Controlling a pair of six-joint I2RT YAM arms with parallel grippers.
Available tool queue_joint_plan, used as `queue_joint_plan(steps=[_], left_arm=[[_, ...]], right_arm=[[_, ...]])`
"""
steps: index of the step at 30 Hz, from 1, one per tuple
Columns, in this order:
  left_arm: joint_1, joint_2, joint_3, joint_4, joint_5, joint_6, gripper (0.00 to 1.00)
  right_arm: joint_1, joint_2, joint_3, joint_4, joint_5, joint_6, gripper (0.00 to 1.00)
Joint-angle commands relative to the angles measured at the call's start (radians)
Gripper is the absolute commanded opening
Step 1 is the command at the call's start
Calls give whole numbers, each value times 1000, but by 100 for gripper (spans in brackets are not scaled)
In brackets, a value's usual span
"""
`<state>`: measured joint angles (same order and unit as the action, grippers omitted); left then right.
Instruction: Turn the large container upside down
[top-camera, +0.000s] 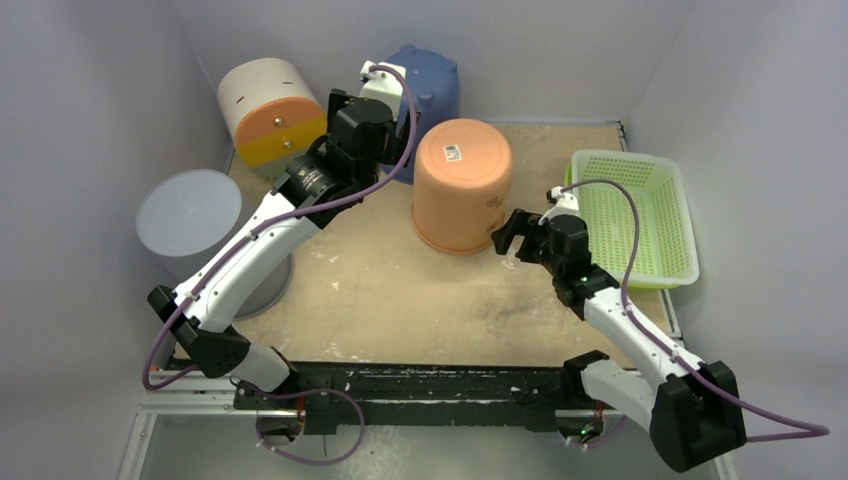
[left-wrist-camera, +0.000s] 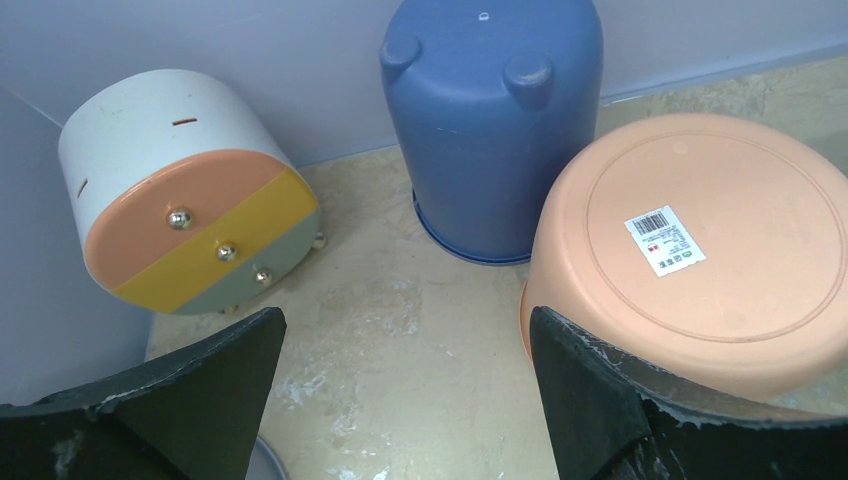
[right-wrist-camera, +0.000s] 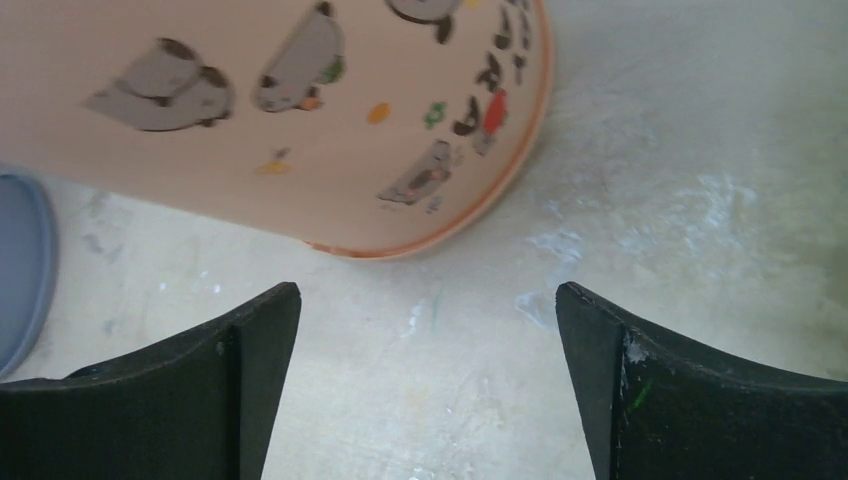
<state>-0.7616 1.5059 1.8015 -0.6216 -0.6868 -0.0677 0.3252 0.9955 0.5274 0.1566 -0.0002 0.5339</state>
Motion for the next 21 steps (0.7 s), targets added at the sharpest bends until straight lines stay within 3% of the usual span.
queue_joint_plan(steps=[1, 9, 17, 21], left_arm=[[-5, -23, 20, 30, 19, 2, 89], [-5, -50, -4, 41, 17, 8, 89], [-5, -62, -14, 47, 15, 5, 89], [-4, -74, -16, 48, 9, 2, 89]], right_arm=[[-4, 32, 85, -122, 159, -37, 100], [-5, 99, 216, -143, 357, -86, 100], [-5, 320, 379, -139, 551, -123, 100], [-5, 403, 407, -75, 545, -151, 100]])
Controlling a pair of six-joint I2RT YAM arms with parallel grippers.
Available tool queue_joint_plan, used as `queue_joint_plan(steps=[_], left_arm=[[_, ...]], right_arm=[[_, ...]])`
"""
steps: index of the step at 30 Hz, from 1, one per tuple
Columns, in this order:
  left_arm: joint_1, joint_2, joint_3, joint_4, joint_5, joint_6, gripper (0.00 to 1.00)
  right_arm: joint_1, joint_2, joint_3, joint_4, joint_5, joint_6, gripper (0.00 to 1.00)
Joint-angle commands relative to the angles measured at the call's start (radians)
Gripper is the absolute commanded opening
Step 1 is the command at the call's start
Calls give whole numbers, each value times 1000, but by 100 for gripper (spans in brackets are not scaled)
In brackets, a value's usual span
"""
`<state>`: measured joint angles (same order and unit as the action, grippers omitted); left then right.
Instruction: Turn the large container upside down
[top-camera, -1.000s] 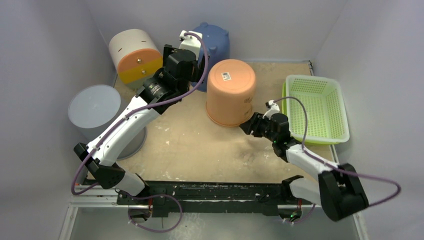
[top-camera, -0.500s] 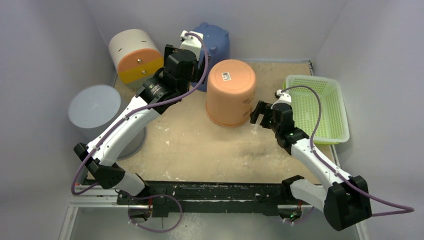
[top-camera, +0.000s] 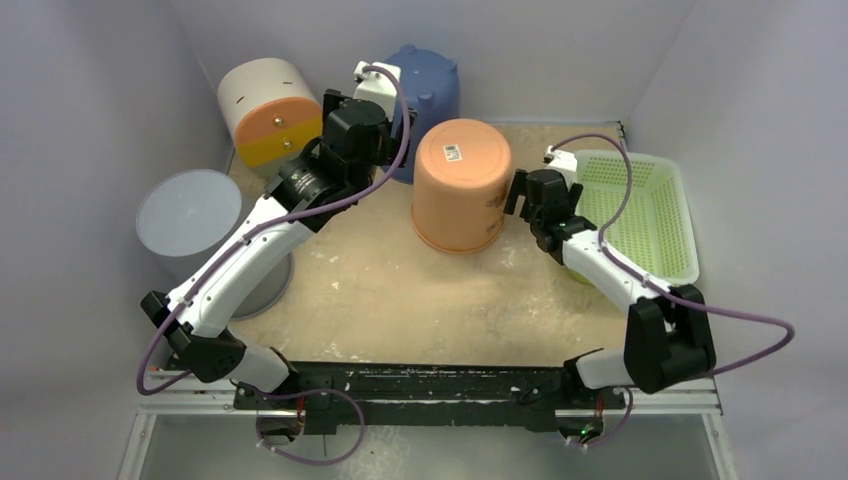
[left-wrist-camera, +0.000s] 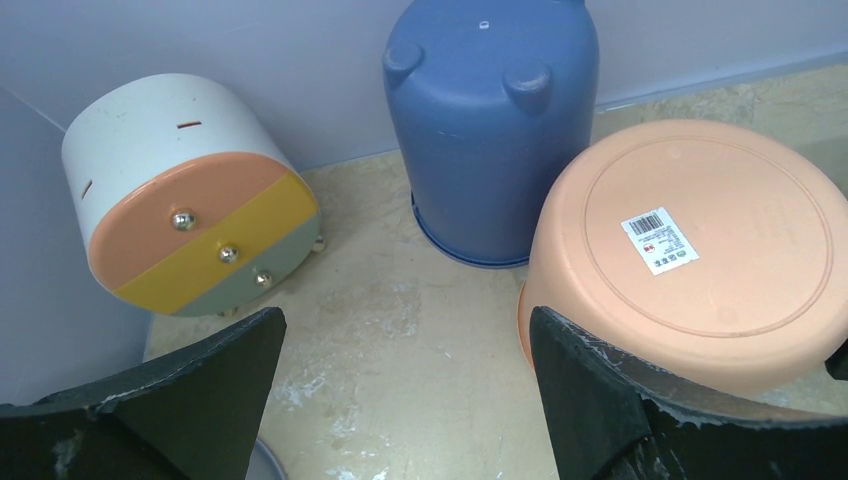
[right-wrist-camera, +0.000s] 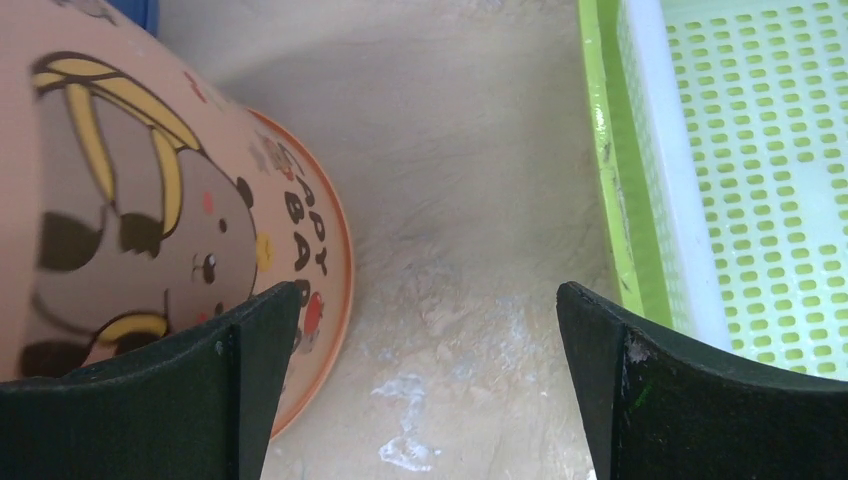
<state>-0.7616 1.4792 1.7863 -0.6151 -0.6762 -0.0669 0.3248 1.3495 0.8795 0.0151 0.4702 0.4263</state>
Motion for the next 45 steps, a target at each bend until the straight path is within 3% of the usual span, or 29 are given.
queue_joint_plan(steps=[1, 6, 14, 24, 28, 35, 39, 45], left_arm=[[-4, -48, -1, 44, -2, 1, 89], [-4, -67, -24, 54, -3, -5, 89], [-5, -79, -57, 72, -17, -5, 89], [-4, -79, -75, 81, -22, -6, 89], [-5, -92, -88, 74, -42, -5, 89], [-4, -99, -98, 83, -29, -13, 89], [-4, -76, -94, 90, -3, -22, 89], [-5, -55, -119, 132, 41, -27, 89]], right_arm=[[-4, 68, 58, 97, 53, -48, 100], [-4, 173, 66, 322, -115, -148, 100], [27, 335, 155, 566, -614, -127, 100], [261, 603, 432, 702, -722, 58, 100], [290, 651, 489, 682, -674, 71, 100], [290, 515, 387, 541, -460, 10, 100], [290, 400, 338, 373, -251, -45, 100], [249, 239, 271, -9, 124, -64, 100]])
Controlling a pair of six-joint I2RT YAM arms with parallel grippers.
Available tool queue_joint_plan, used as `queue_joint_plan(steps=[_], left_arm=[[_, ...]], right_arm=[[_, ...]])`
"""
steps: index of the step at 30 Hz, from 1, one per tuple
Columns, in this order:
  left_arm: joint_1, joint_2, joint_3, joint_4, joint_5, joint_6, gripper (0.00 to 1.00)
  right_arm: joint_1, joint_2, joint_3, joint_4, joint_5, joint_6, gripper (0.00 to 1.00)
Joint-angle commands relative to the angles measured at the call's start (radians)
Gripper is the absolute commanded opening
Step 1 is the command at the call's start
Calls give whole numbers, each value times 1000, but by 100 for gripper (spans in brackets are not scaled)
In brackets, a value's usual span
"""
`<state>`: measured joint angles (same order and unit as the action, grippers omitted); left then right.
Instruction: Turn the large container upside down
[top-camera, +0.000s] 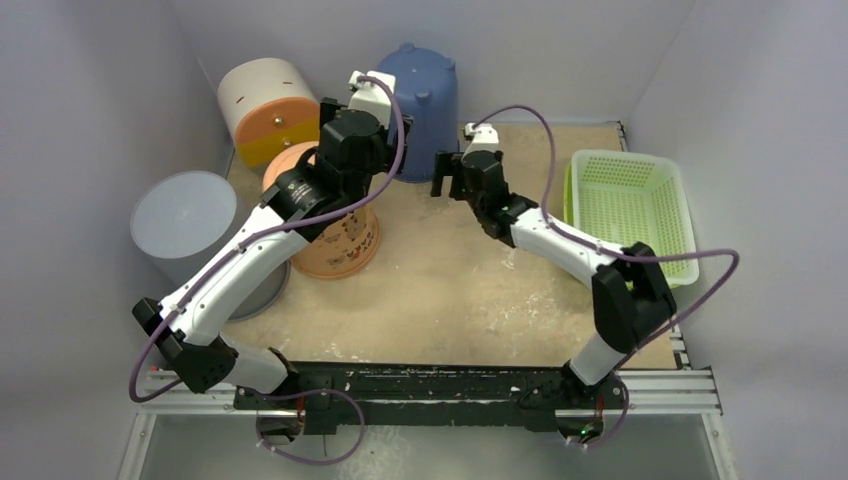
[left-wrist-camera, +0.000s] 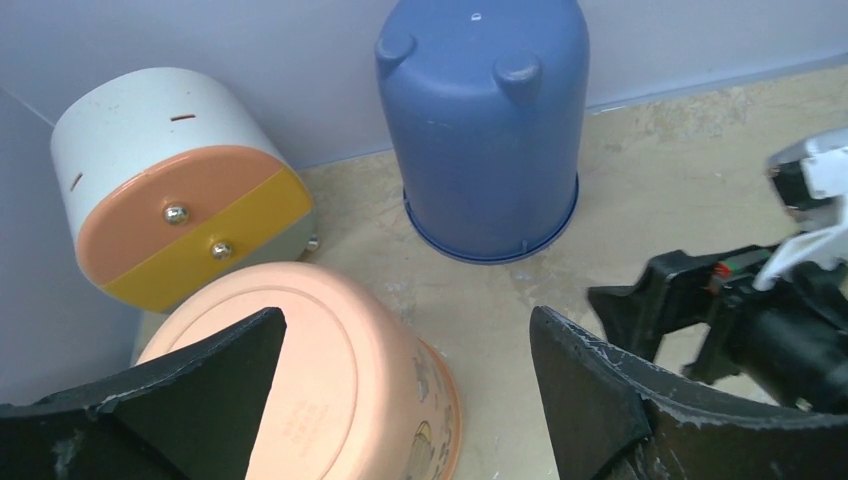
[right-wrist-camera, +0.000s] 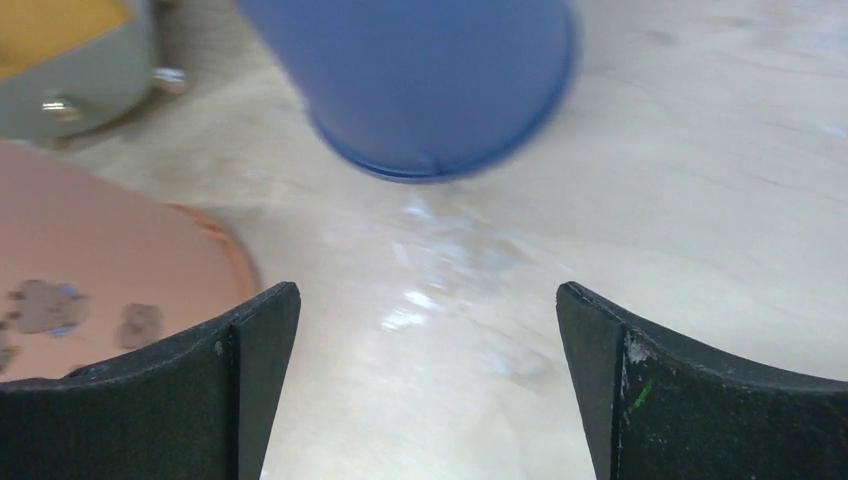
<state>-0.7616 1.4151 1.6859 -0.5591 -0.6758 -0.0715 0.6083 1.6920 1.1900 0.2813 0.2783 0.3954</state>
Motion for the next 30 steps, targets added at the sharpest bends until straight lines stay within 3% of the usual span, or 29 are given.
queue_joint_plan(steps=[1, 6, 8, 17, 30], left_arm=[[-5, 12, -22, 81, 47, -24, 89], [-5, 31, -42, 115, 112, -53, 89], [-5, 33, -50, 127, 129, -57, 89], [-4, -5, -153, 192, 145, -63, 89], [-5, -6, -157, 187, 139, -61, 89]], right_arm=[[-60, -141, -55, -320, 331, -25, 100], [-291, -361, -212, -375, 282, -13, 96], [-324, -383, -214, -391, 306, -18, 95], [-434, -304, -214, -411, 308, -41, 86], [-556, -264, -279, -336, 222, -51, 73]])
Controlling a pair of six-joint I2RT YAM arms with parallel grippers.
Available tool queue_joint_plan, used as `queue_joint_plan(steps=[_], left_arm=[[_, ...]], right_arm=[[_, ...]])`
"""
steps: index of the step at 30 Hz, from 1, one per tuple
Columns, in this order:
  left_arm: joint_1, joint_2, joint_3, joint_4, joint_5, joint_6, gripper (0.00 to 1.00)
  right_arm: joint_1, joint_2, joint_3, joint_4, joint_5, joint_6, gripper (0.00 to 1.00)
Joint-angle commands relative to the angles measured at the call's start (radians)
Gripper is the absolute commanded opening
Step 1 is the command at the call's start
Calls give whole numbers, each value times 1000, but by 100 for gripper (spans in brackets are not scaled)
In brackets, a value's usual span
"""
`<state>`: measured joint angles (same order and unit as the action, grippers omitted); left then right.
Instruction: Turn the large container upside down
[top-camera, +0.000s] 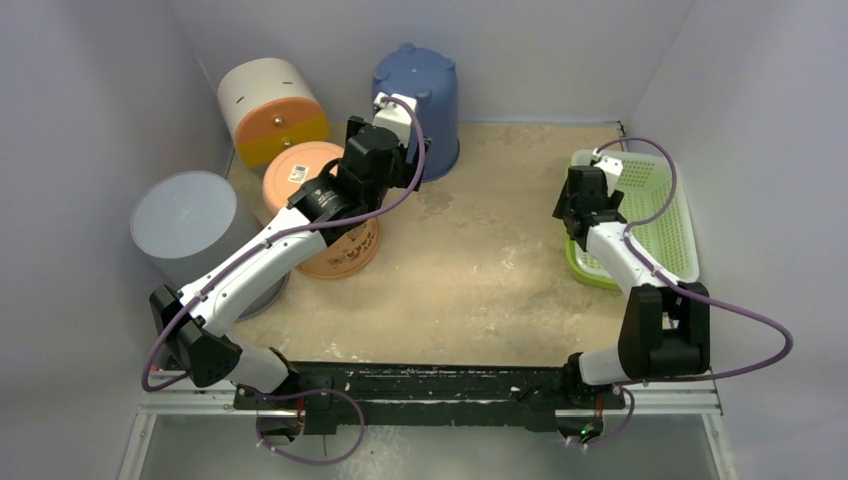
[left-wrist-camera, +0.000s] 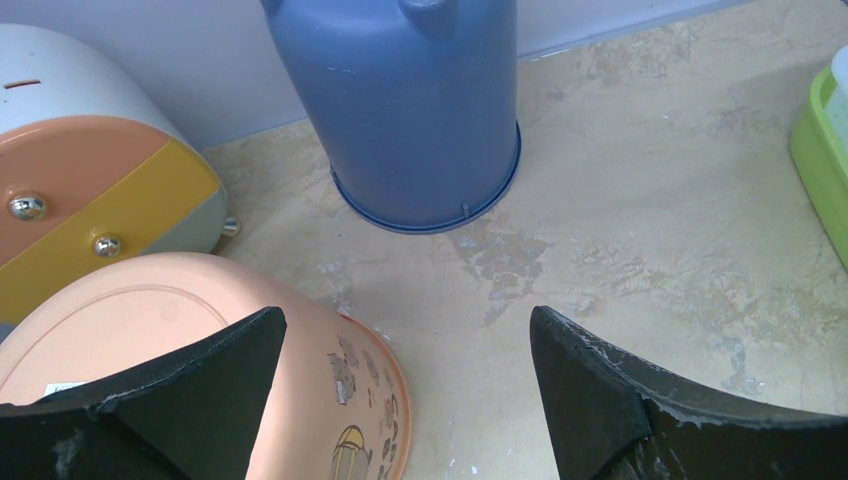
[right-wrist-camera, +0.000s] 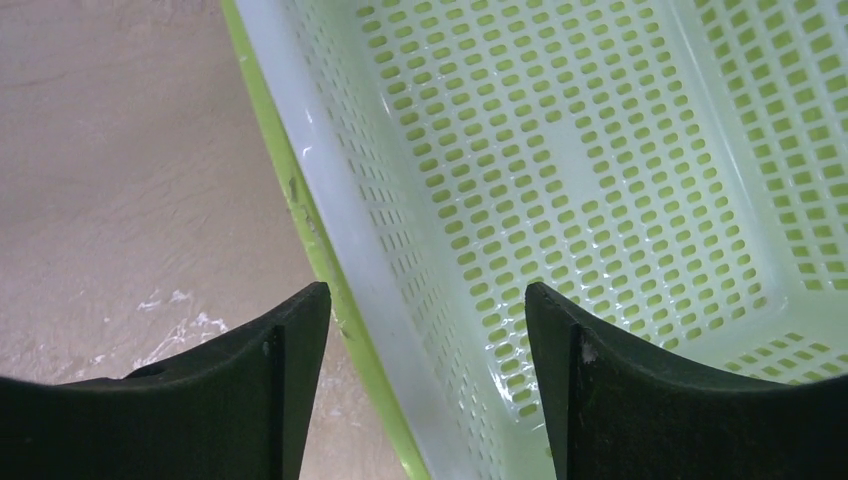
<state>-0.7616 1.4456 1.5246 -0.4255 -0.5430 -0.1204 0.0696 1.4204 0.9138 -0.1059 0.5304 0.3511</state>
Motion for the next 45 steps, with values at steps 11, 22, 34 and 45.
queue_joint_plan(steps=[11, 22, 34, 45], left_arm=[[-5, -38, -2, 51, 1, -16, 89], [-5, -38, 71, -5, -8, -15, 89], [-5, -44, 229, -91, 8, -4, 89], [-5, -48, 398, -155, 33, 2, 89]], right_arm=[[-21, 33, -3, 59, -61, 2, 18], [-21, -91, 123, -29, 63, -29, 0], [-10, -283, 402, -154, -154, -127, 0], [-1, -371, 314, 94, -750, 37, 0]])
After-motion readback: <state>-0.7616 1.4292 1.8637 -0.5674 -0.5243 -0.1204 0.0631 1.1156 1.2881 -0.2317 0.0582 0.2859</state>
